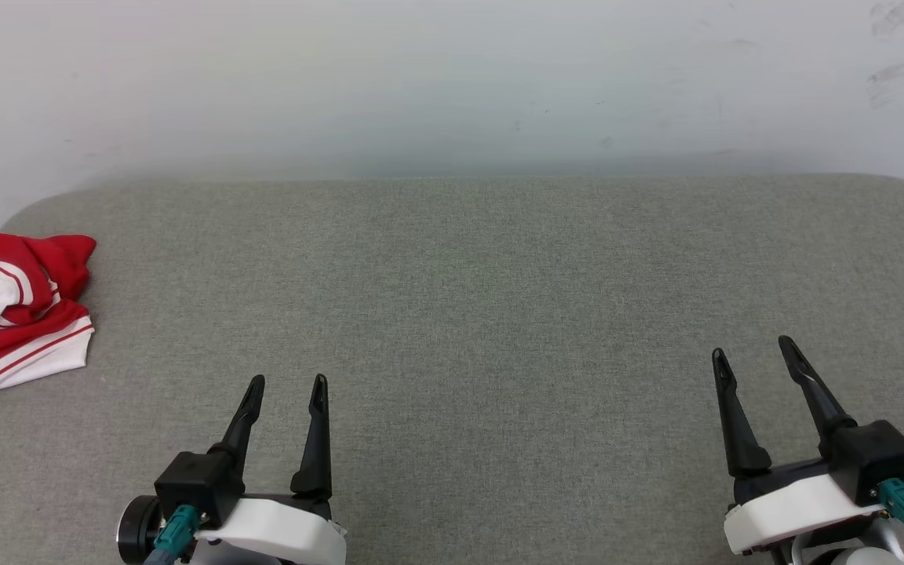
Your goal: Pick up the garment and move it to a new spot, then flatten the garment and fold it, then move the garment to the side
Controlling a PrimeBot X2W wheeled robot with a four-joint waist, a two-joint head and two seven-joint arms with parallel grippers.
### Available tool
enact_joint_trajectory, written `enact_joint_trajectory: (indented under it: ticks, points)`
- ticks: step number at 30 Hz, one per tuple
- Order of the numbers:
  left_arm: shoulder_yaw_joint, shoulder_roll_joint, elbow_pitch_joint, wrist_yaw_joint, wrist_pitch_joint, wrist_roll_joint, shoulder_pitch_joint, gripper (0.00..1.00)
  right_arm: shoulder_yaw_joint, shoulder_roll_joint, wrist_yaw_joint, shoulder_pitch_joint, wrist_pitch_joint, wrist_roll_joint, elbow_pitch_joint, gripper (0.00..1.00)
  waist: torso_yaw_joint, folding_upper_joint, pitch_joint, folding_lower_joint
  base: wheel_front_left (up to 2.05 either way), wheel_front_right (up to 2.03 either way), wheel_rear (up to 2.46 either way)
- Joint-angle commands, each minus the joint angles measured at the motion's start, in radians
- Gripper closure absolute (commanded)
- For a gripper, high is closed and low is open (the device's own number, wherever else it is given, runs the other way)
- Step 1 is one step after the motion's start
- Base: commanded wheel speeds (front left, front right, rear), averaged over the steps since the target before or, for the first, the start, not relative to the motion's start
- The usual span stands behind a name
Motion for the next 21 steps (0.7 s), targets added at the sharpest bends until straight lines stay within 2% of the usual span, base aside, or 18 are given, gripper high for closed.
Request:
enact_joint_trajectory:
  ticks: [1, 5, 9, 16, 21]
  points:
    - [-0.007, 0.007, -0.009, 0.009, -0.008, 0.024, -0.008, 0.0, 0.005, 0.001, 0.0, 0.003, -0.009, -0.025, -0.015, 0.0, 0.0, 0.0, 0.0, -0.0001, 0.0, 0.0, 0.0]
    - [-0.013, 0.006, -0.019, 0.023, -0.016, 0.035, -0.002, 0.0, -0.002, 0.001, 0.0, 0.01, -0.018, -0.03, -0.023, 0.0, 0.0, 0.0, -0.001, -0.0001, 0.0, 0.0, 0.0]
    - [0.017, -0.004, -0.022, 0.01, -0.025, 0.016, 0.01, 0.0, -0.006, 0.001, 0.0, 0.013, -0.025, -0.044, -0.024, 0.0, 0.001, 0.0, -0.002, -0.0001, 0.0, 0.0, 0.0]
    - [0.027, -0.011, -0.011, -0.023, -0.039, 0.091, 0.017, 0.0, -0.01, 0.001, 0.0, 0.024, -0.038, -0.076, -0.023, 0.0, 0.003, 0.0, 0.0, -0.0001, 0.0, 0.0, 0.0]
    - [0.02, -0.013, -0.012, -0.018, -0.048, 0.141, 0.02, 0.0, -0.007, 0.001, 0.0, 0.025, -0.047, -0.076, -0.025, 0.0, 0.002, 0.0, 0.003, -0.0001, 0.0, 0.0, 0.0]
